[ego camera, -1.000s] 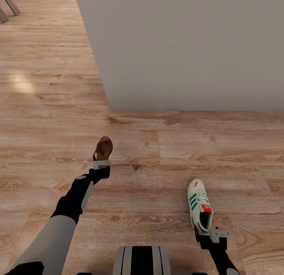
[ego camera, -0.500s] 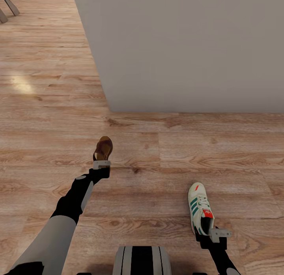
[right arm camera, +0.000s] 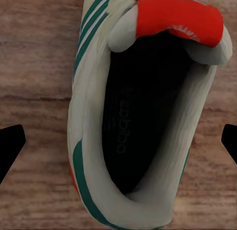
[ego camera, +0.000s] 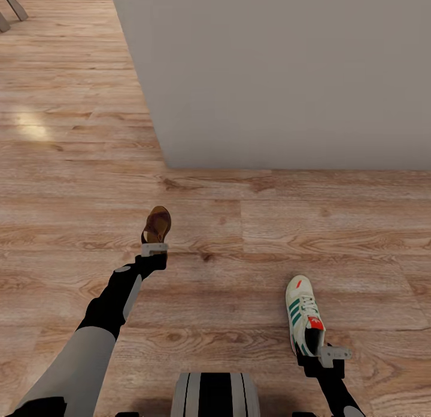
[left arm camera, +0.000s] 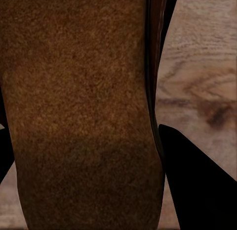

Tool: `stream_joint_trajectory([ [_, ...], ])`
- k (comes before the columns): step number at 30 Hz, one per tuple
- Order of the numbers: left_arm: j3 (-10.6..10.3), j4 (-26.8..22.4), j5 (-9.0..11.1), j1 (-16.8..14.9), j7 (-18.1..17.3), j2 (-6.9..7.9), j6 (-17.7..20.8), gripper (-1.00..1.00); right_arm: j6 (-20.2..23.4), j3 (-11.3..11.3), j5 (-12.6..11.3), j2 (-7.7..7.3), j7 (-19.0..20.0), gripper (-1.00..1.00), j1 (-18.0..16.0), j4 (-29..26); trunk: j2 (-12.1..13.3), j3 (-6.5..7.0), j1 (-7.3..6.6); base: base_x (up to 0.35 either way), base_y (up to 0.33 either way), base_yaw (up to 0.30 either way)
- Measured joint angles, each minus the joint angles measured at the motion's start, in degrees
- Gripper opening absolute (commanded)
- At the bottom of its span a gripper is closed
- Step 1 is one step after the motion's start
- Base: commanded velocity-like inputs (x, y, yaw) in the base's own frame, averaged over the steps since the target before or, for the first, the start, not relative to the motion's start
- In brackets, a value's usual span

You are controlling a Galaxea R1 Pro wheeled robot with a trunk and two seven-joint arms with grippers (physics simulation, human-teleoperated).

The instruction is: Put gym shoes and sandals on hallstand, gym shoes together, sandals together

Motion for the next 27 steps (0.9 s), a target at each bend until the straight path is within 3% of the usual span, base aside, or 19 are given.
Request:
stream_joint_trajectory([
  [21, -0.6, -0.3, 0.1, -0.9, -0.4, -0.25, 0.5, -1.00, 0.0, 0.0, -0.1, 0.00, 0.0, 1.00, 0.0, 0.0, -0.3, -5.90, 0.54, 0.000, 0.000, 0.000],
  [27, -0.8, -0.1, 0.1, -0.6, -0.6, -0.14, 0.4, -1.00, 0.0, 0.0, -0.1, 0.00, 0.0, 1.00, 0.0, 0.0, -0.3, -6.13, 0.54, 0.000, 0.000, 0.000],
])
